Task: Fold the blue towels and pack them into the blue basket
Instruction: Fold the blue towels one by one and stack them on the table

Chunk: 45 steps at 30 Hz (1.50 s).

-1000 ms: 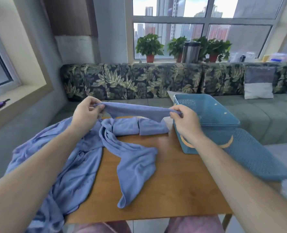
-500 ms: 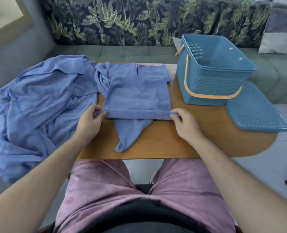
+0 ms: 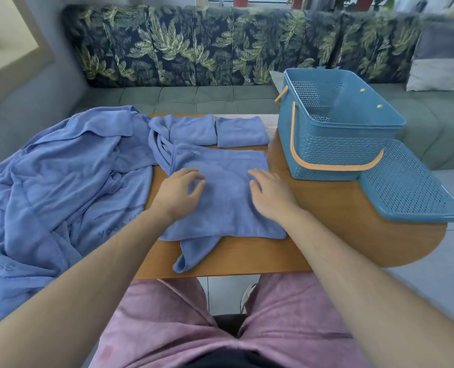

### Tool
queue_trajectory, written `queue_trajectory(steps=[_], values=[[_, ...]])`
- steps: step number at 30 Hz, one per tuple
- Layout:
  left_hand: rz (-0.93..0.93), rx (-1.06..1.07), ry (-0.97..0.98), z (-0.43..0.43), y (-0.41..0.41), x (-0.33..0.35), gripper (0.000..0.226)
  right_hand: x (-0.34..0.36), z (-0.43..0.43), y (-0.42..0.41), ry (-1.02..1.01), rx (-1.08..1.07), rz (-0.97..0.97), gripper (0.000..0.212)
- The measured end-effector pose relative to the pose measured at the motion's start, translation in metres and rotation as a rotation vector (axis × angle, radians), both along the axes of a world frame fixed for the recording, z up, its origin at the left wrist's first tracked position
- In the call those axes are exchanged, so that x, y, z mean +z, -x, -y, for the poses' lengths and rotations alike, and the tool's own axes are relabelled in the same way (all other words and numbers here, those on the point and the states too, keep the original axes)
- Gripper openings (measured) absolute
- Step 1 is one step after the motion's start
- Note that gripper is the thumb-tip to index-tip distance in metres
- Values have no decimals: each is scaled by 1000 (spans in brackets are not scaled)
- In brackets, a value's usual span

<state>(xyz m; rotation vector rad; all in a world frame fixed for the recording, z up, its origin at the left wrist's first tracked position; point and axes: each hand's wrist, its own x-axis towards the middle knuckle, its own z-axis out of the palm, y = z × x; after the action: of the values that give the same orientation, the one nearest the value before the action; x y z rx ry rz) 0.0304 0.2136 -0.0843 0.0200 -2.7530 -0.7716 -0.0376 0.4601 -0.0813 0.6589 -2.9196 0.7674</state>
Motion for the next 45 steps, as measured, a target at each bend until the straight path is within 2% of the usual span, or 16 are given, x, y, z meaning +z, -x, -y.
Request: queue_trajectory(steps=[6,10,15,19,21,24,32,36,40,43,45], values=[[142,-4,164,13,65,-1,41,5,24,58,-169,14,77,44],[207,9,356,32,105,3,36,3,30,98,-221,25,28,35],[328,62,538,47,133,6,32,1,30,128,-416,14,49,32],[277,50,444,59,141,7,23,-5,25,137,-393,37,-27,20],[204,29,337,66,144,6,15,-9,21,139,-270,56,-108,14],[190,35,266,69,144,3,16,-11,21,140,-124,19,-84,9],[213,105,274,65,153,-5,18,-10,38,156,-301,-23,-69,16],[219,99,266,67,152,-11,20,-15,42,157,-303,-41,-38,13],[221,92,358,64,153,-13,20,-15,42,151,-382,-57,-161,19],[178,120,390,63,148,-10,16,-9,39,146,-300,-51,-151,19],[139,128,333,63,144,-4,10,-2,36,143,-243,-33,-97,23]])
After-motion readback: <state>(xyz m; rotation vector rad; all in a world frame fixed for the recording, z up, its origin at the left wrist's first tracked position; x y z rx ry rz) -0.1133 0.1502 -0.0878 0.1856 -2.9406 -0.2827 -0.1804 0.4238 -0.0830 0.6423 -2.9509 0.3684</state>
